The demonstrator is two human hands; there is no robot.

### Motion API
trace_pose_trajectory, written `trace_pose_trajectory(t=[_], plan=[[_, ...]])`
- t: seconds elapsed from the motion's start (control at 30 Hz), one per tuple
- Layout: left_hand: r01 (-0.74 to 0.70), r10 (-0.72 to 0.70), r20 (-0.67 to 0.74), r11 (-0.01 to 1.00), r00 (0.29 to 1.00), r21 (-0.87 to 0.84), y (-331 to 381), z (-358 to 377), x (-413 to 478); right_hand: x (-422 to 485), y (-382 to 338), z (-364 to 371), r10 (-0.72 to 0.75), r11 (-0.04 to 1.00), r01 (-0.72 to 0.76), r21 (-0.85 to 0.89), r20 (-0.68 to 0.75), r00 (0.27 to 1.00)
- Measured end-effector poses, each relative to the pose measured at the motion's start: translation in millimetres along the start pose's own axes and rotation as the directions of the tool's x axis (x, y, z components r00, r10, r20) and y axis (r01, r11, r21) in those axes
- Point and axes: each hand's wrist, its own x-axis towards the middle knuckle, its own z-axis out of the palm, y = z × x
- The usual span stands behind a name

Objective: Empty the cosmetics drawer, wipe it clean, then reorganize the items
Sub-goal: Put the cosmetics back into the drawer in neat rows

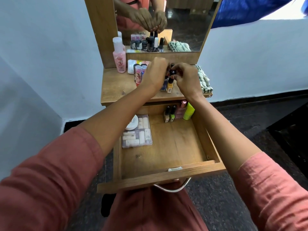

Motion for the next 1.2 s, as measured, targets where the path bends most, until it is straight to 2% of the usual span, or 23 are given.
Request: trace_pose_trajectory(t=[0.33, 0.6, 0.7, 0.97, 1.2], plan=[[0.024, -0.012, 0.087, 0.991, 0.996, -0.132, 5.5, -15.1, -27.3, -35.5, -9.2, -16.3, -0.029, 0.999, 0.028, 0.035, 0.044, 0.999], [0.113, -0.091, 0.185, 0.987, 0.979, -0.114, -9.4, 6.1, -60.1, -63.7, 1.7, 7.7, 0.002, 1.0, -0.004, 0.014, 0.142, 0.99], [0.127, -0.111, 0.14, 0.986, 0.984, -0.11, -18.0, 17.7, -72.4, -66.5, 8.9, 20.9, 0.0, 0.999, 0.006, -0.04, 0.171, 0.985], [0.159, -0.143, 0.176, 0.984, 0.974, -0.076, -31.8, 41.6, -76.6, -71.3, 27.0, 45.2, 0.065, 0.974, -0.011, -0.225, 0.234, 0.97], [0.156, -0.148, 0.211, 0.987, 0.966, -0.023, -36.7, 61.0, -79.4, -73.3, 33.2, 54.3, 0.015, 0.92, 0.074, -0.386, 0.224, 0.974]])
